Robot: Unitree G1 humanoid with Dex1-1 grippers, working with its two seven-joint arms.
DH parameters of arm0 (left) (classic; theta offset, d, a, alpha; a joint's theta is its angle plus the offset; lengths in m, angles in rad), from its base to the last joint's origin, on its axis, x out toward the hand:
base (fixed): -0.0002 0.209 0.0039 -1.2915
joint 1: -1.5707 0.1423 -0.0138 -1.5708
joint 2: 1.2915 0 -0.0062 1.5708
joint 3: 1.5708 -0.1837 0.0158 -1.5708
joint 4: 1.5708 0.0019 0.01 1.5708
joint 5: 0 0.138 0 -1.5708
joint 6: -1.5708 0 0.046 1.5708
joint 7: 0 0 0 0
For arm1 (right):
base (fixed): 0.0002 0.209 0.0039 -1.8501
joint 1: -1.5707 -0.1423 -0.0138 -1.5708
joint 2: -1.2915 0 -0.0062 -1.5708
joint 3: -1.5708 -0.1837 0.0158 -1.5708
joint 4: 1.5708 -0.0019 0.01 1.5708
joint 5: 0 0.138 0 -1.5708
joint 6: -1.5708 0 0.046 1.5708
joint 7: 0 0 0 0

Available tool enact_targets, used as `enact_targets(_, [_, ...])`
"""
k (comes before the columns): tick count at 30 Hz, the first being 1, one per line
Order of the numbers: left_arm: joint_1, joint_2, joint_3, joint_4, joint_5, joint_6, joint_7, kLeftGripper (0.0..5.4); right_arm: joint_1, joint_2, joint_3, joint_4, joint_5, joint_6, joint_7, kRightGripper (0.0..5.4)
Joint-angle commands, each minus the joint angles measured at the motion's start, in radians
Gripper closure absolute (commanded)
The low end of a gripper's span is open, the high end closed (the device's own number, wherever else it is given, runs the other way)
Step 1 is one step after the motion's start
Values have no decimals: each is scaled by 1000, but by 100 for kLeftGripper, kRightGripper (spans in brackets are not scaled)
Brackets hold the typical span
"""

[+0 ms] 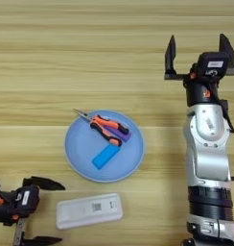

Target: Move the objects on the table

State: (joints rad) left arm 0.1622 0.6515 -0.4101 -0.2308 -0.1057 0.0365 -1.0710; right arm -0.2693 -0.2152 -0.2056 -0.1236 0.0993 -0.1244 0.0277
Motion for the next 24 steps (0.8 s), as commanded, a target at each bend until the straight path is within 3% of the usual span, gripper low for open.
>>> enact_targets(1, [-21,-20,-11,26,-1,22,10,0,-2,8,1,-23,-4,15,-9,2])
enact_targets(6, [-28,-34,-15,33,-5,27,15,0,0,9,1,-27,-5,18,-9,2])
enact_targets(15, [-52,-75,-27,34,-3,64,37,89,4,8,-1,-34,-3,24,-7,0])
enact_targets(24, [-61,-81,-38,27,0,85,39,175,4,5,-5,-38,2,26,-5,0])
